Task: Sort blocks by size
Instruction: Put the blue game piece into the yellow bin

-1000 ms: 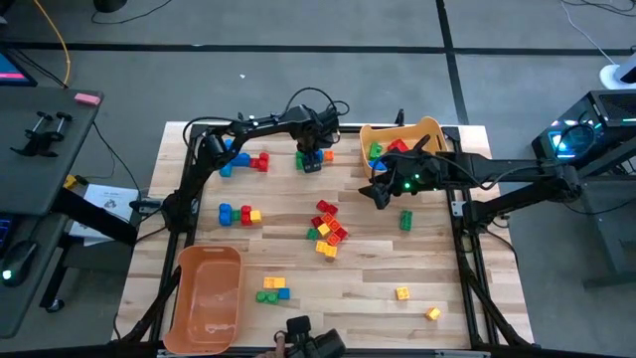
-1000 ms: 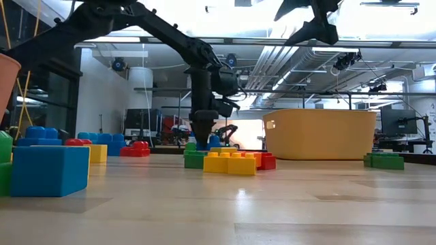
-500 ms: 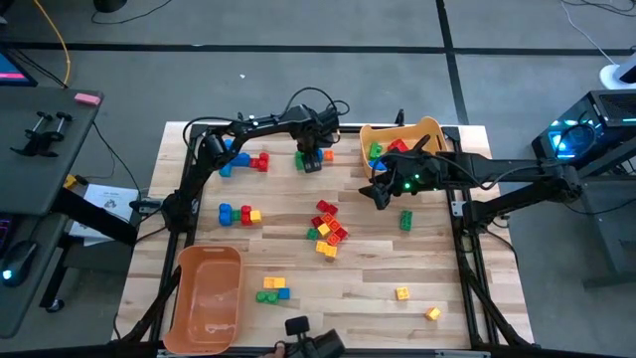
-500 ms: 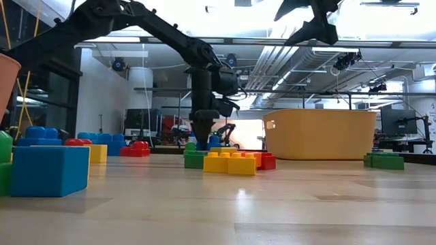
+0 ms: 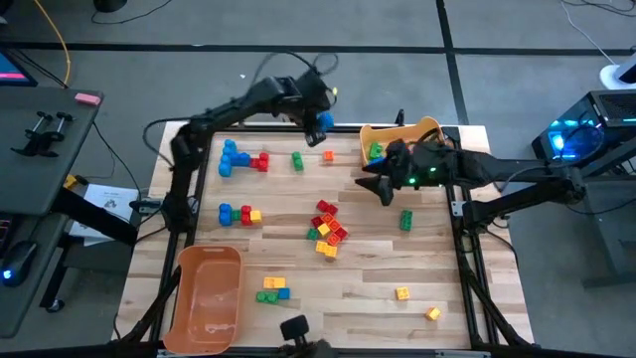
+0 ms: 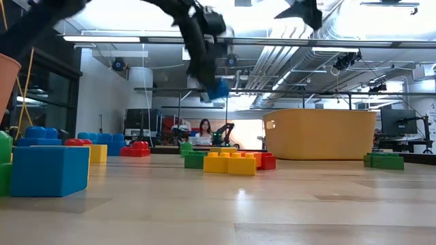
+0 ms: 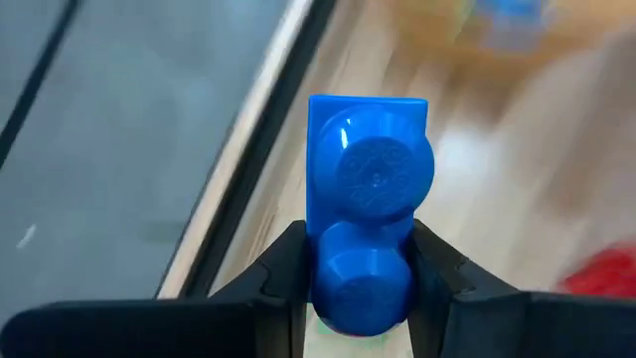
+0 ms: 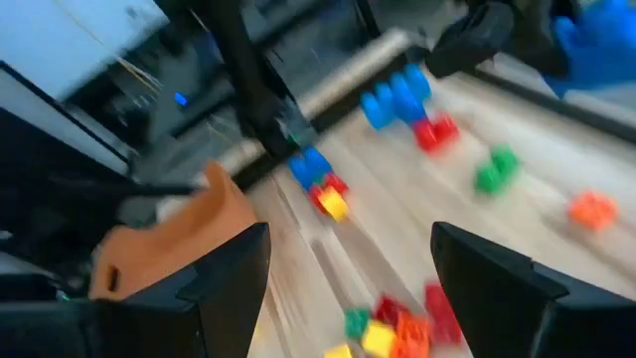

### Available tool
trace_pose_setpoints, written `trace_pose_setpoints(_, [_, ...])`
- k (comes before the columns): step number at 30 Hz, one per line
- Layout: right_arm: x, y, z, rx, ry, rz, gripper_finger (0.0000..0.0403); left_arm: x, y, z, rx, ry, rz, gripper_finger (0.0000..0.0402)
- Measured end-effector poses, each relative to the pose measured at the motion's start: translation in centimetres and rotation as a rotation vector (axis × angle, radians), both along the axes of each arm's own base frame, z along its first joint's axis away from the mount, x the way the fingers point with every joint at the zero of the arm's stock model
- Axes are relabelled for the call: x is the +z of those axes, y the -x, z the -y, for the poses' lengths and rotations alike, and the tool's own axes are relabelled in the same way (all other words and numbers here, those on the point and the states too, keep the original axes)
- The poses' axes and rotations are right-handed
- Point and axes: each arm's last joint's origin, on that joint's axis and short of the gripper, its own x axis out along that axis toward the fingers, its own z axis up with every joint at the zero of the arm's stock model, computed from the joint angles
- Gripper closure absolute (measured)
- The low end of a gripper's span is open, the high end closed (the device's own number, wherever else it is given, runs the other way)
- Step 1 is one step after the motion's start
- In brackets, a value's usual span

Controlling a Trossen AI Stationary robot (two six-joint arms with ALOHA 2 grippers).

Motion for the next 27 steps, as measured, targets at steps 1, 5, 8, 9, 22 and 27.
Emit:
trace_pose_setpoints(1, [0.5,0.4,0.0,0.002,0.014,0.035,0.0128,0.8,-0.2,0.3,-0.017,-0.005,0.074,0.0317])
trace_pose_setpoints(5, [3.1,2.2,0.2,-0.002,0.067,0.209,0.0128,2.4,-1.6,1.4,-0.037,-0.046,0.305,0.0317])
trace_pose_setpoints(8, [4.9,3.9,0.2,-0.008,0.111,0.342,0.0128,1.9,-3.4,2.2,-0.056,-0.037,0.437,0.0317])
trace_pose_setpoints(9, [5.4,4.4,0.1,-0.011,0.123,0.374,0.0128,1.6,-4.1,2.5,-0.064,-0.024,0.473,0.0317])
trace_pose_setpoints(22, [6.5,6.3,0.3,-0.091,0.136,0.446,0.0128,-8.1,-12.8,4.2,-0.035,-0.080,0.644,0.0254])
trace_pose_setpoints(27, [6.2,5.8,0.3,-0.083,0.133,0.423,0.0128,-7.8,-12.5,4.8,-0.027,-0.101,0.595,0.0151])
